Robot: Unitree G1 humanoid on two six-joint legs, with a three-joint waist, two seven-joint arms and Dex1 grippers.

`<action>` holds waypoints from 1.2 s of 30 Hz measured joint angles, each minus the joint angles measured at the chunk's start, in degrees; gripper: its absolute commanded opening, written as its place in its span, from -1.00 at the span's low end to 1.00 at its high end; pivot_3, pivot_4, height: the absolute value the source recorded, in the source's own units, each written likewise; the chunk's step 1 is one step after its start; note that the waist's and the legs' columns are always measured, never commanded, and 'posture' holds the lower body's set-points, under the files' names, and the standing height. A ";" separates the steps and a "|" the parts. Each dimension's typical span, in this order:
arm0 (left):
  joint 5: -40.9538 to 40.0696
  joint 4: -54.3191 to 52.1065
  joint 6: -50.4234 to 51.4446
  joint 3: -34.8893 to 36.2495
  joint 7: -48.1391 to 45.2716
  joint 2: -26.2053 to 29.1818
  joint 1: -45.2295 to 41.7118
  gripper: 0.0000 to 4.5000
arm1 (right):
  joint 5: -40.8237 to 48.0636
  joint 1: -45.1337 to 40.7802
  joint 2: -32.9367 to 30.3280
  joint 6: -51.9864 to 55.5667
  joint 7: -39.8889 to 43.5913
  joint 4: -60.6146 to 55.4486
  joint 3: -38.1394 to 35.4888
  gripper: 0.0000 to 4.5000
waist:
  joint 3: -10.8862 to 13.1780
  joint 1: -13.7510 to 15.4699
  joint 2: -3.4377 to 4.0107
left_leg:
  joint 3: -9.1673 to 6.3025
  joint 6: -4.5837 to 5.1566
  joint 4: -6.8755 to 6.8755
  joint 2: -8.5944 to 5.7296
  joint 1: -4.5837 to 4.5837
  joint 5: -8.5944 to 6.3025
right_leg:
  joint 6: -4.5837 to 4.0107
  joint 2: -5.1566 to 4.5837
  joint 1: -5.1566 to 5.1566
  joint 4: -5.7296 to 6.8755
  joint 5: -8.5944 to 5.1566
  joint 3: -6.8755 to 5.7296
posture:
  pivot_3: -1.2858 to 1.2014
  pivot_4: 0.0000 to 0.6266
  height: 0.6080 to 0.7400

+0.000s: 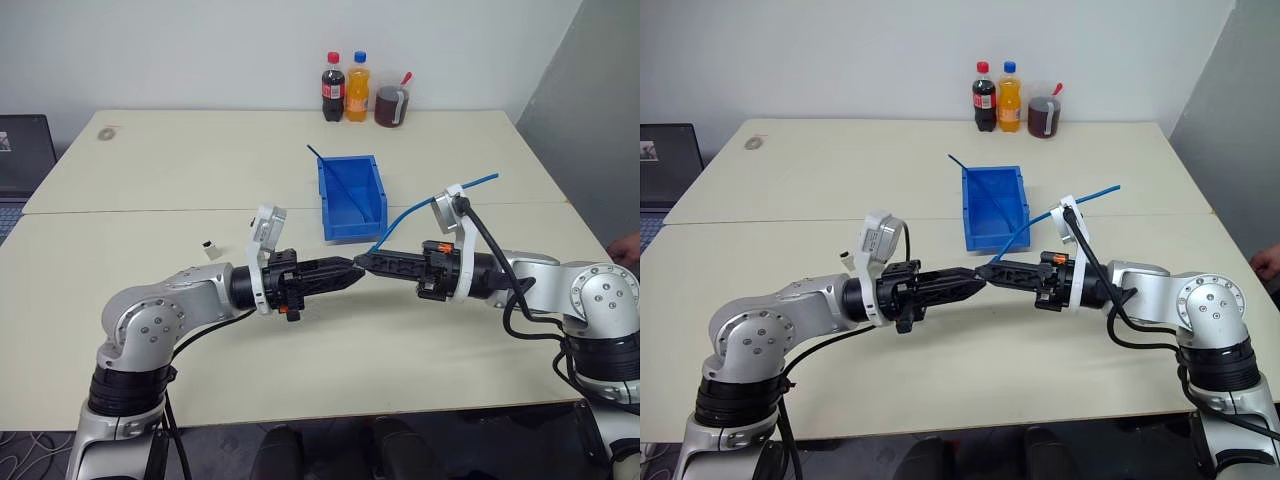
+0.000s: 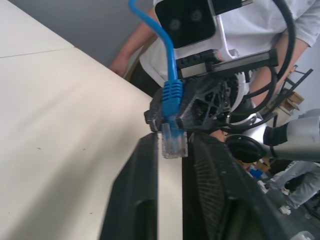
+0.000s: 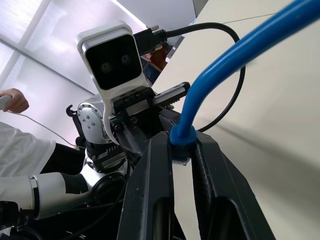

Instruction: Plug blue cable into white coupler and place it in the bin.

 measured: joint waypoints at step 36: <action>52.83 15.01 -33.46 6.90 43.65 -13.89 13.77 0.98 | -22.25 -6.47 5.82 1.96 17.95 10.74 -1.42 -0.90 | 0.00 1.17 0.01 | 0.22 0.00 -0.02 -0.08 -0.16 -0.01 | 0.03 -0.24 0.04 -0.44 0.32 0.00 | 0.03 -0.52 1.00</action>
